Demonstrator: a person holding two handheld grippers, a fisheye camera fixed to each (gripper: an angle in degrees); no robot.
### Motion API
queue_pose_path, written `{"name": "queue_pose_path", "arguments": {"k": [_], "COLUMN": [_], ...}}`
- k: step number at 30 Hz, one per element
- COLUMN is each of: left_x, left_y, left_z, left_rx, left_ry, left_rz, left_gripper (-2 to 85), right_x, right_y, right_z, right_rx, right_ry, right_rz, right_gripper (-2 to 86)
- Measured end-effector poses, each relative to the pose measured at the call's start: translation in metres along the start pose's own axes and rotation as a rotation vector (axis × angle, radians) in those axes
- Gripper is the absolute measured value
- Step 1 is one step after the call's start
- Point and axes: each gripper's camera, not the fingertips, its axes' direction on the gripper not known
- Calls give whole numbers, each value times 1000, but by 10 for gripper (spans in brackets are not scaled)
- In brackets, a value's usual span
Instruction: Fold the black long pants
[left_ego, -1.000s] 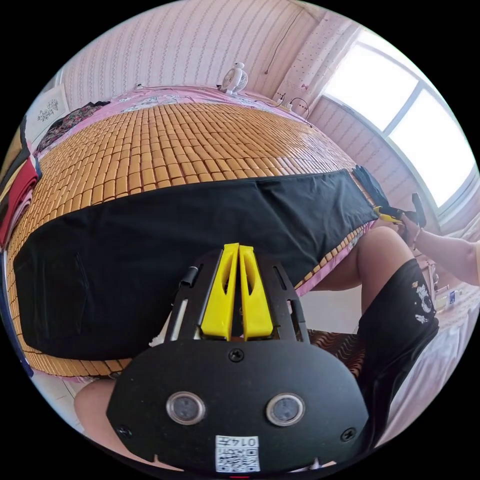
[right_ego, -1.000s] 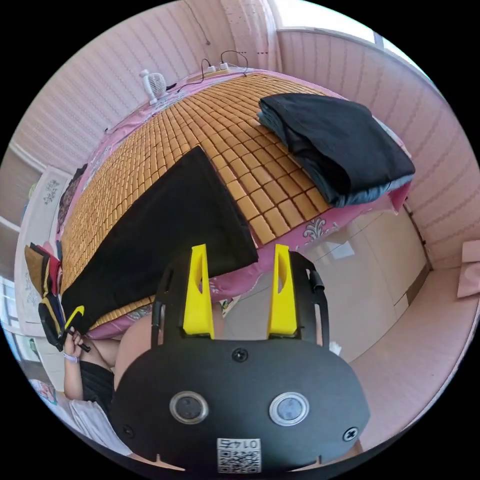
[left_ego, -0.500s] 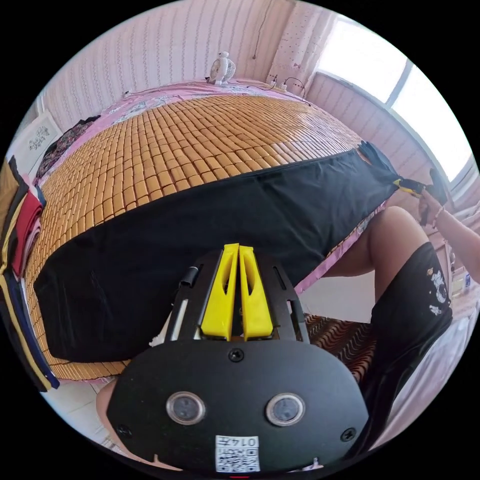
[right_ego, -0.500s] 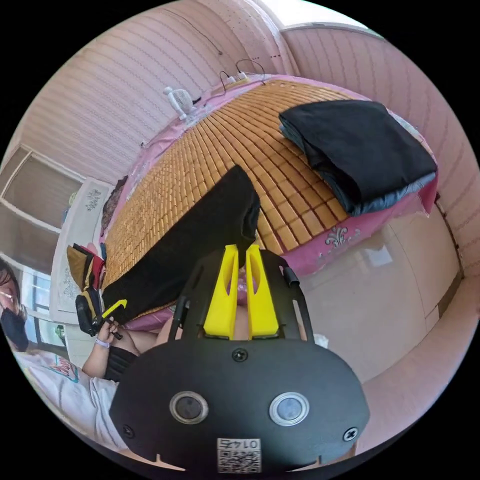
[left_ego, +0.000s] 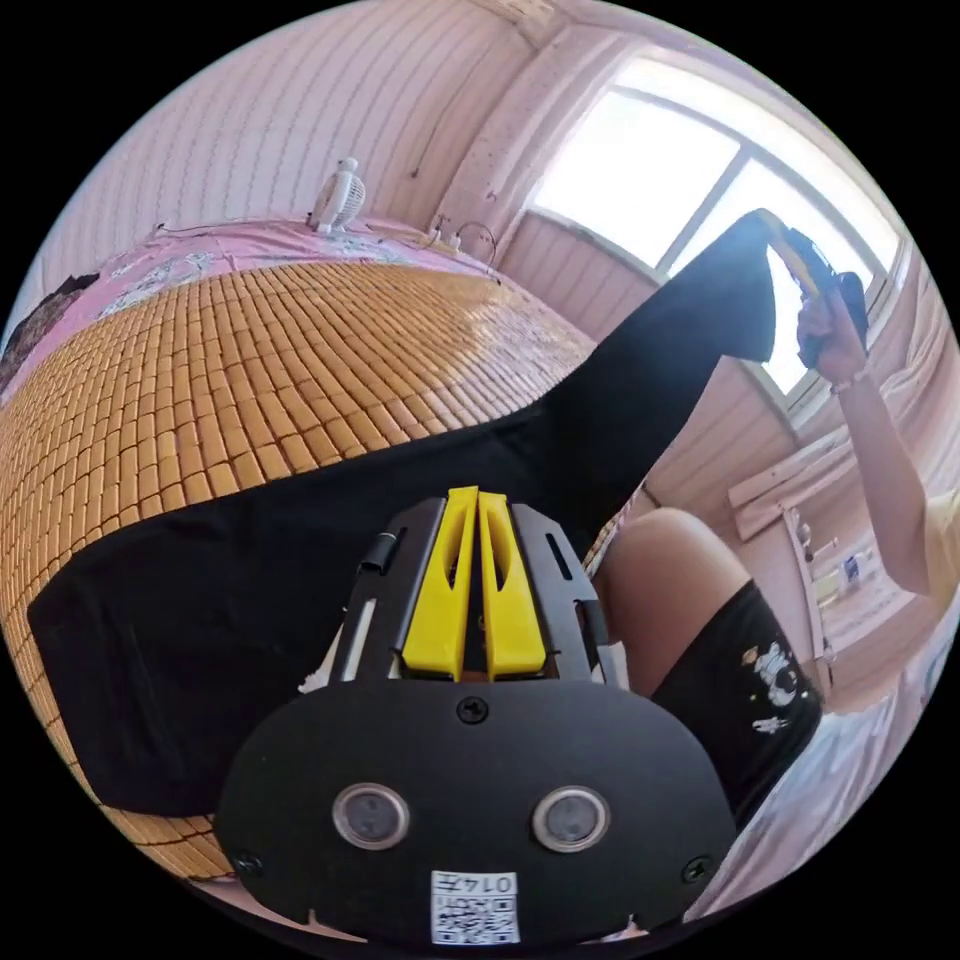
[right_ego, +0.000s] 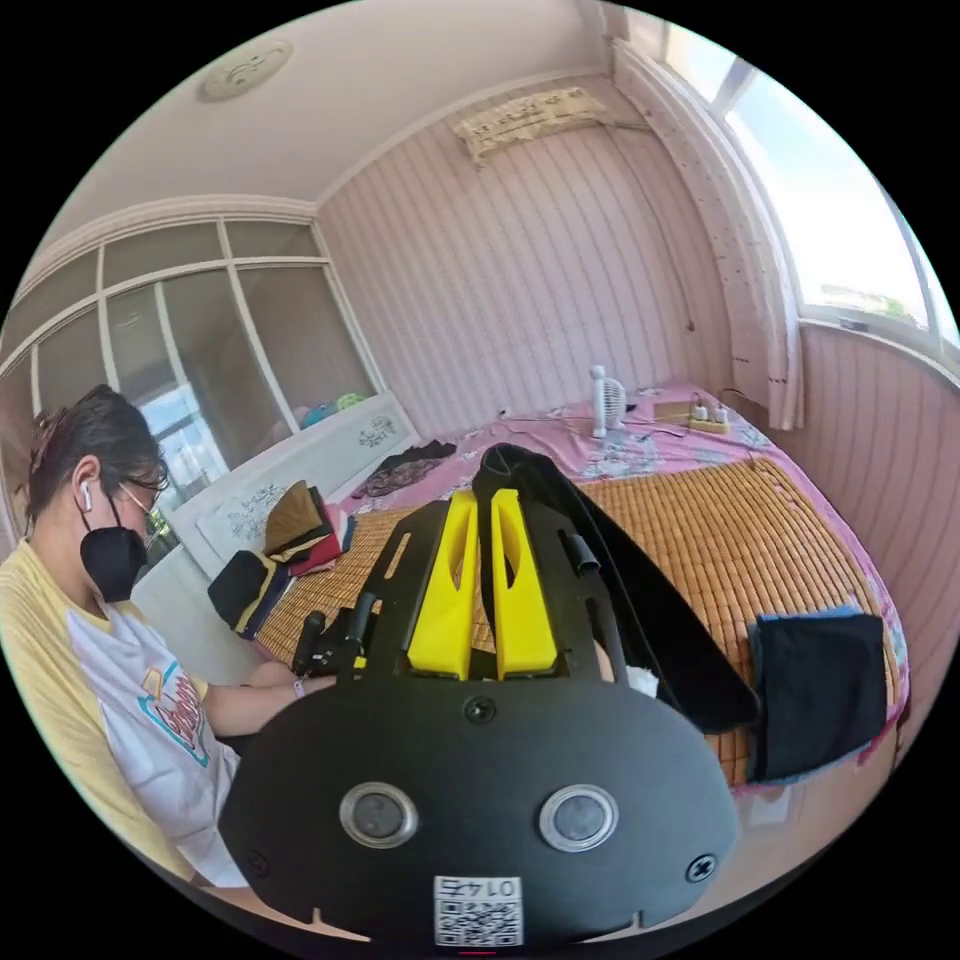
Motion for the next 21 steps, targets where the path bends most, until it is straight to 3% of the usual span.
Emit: {"name": "queue_pose_path", "arguments": {"k": [2,6,10,13,17,21], "left_x": [-21,-75,-107,-122,-131,-125], "left_y": [9,60,127,164,169,126], "left_z": [-55,-188,-275,-297,-284,-230], "left_rx": [107,187,165,187,160,-164], "left_ry": [-32,-381,-626,-644,-543,-634], "left_rz": [-44,-172,-369,-492,-505,-313], "left_gripper": [-10,-10,-10,-10,-9,-5], "right_x": [-43,-148,-228,-253,-261,-256], "right_y": [-7,14,104,170,190,179], "right_z": [40,167,315,377,389,406], "right_rx": [-39,-218,-559,-811,-865,-857], "right_ry": [-88,-350,-641,-630,-549,-471], "right_rz": [-104,-268,-177,-127,-167,-140], "right_gripper": [17,26,62,75,76,77]}}
